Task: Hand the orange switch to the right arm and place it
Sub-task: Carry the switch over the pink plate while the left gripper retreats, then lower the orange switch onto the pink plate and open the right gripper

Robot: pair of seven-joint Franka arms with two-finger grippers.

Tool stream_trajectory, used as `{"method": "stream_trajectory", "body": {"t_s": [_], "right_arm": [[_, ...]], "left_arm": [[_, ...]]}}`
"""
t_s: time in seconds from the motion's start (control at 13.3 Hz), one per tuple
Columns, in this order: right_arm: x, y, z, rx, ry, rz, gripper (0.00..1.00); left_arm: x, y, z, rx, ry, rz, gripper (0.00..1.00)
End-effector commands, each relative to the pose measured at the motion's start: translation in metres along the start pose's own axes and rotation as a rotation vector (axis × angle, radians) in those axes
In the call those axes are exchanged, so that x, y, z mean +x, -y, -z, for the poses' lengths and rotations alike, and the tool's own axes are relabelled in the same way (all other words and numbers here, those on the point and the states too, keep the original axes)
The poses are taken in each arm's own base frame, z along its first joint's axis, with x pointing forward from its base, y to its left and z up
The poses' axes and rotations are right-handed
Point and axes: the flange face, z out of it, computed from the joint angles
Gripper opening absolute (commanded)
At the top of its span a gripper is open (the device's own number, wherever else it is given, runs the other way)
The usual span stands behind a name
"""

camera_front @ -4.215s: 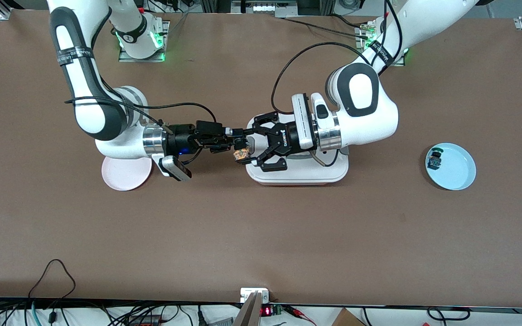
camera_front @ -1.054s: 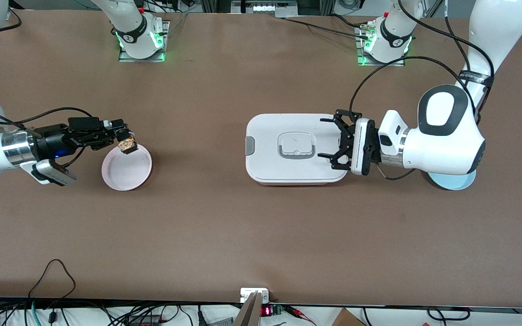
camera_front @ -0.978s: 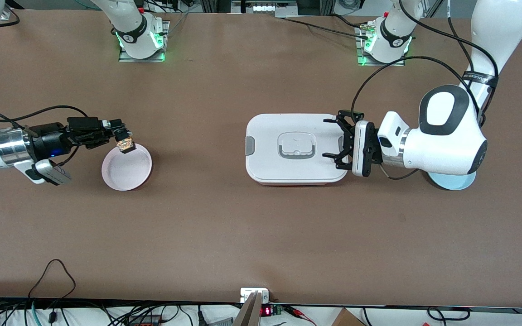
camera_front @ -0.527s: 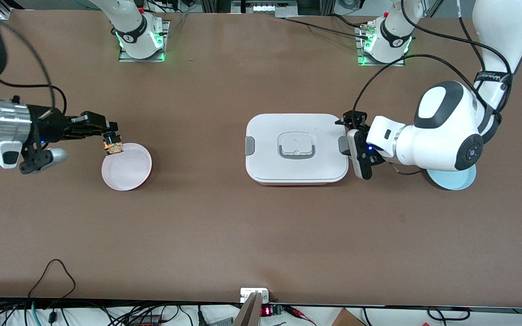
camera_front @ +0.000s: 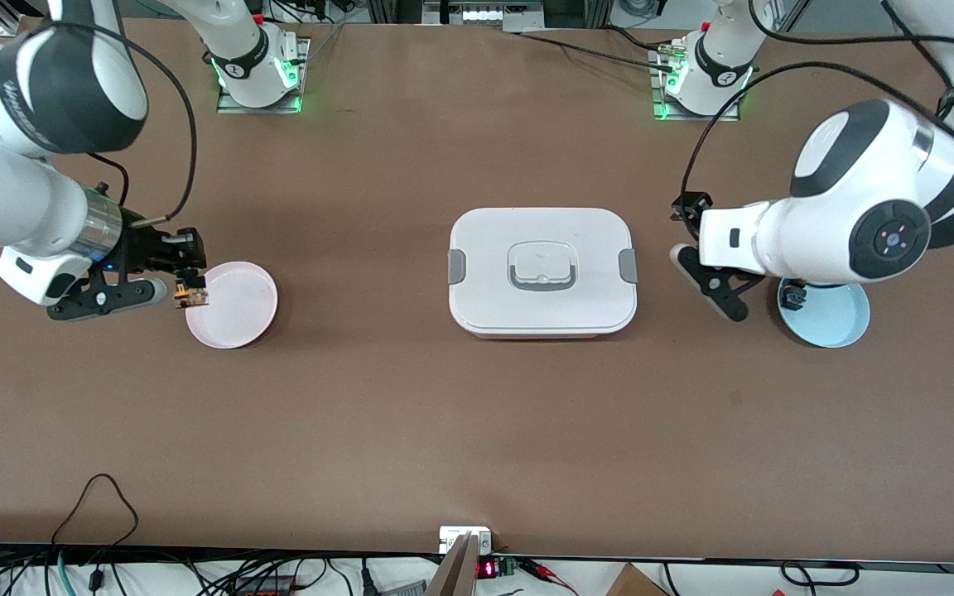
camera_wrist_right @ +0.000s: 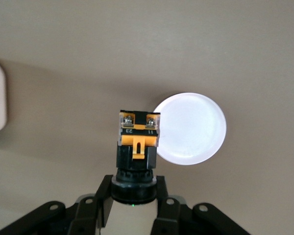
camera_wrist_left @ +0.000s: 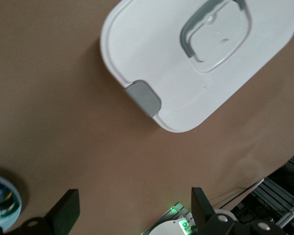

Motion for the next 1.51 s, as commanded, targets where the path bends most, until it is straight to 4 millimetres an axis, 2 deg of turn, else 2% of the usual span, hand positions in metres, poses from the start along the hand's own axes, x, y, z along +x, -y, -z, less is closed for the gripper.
{"method": "stream_trajectory", "body": {"t_s": [0.0,0.08,0.3,0.38,0.53,0.68,0.83,1.05,1.2,1.28,1.43], "right_arm": [[-0.010,0.000,-0.036,-0.061,-0.039,-0.009,0.00],[-0.010,-0.002,-0.058,-0.068,-0.049,-0.011,0.00],[-0.010,-0.011,-0.125,-0.075,-0.112,-0.014,0.00],[-0.010,-0.014,-0.147,-0.079,-0.126,-0.018,0.00],[-0.015,-0.020,-0.187,-0.084,-0.147,-0.023,0.00],[-0.027,-0.021,-0.221,-0.086,-0.164,-0.022,0.00],[-0.038,-0.022,-0.241,-0.085,-0.143,-0.023,0.00],[-0.051,-0.023,-0.264,-0.086,-0.143,-0.023,0.00],[-0.054,-0.024,-0.277,-0.090,-0.154,-0.022,0.02],[-0.055,-0.025,-0.282,-0.090,-0.148,-0.025,0.03],[-0.055,-0.026,-0.282,-0.090,-0.145,-0.027,0.13]], "left_arm": [[-0.014,-0.015,0.032,0.160,0.033,0.158,1.00],[-0.015,-0.029,0.041,0.232,0.041,0.159,1.00],[-0.061,-0.013,0.087,0.342,-0.048,0.323,1.00],[-0.073,0.001,0.095,0.348,-0.091,0.371,1.00],[-0.105,0.030,0.104,0.252,-0.189,0.504,1.00],[-0.128,0.037,0.100,0.241,-0.257,0.624,1.00],[-0.146,0.040,0.097,0.194,-0.340,0.679,1.00],[-0.143,0.038,0.094,0.207,-0.397,0.665,1.00],[-0.147,0.049,0.086,0.204,-0.384,0.672,1.00],[-0.146,0.045,0.084,0.198,-0.358,0.677,1.00],[-0.144,0.046,0.088,0.232,-0.357,0.668,1.00]]}}
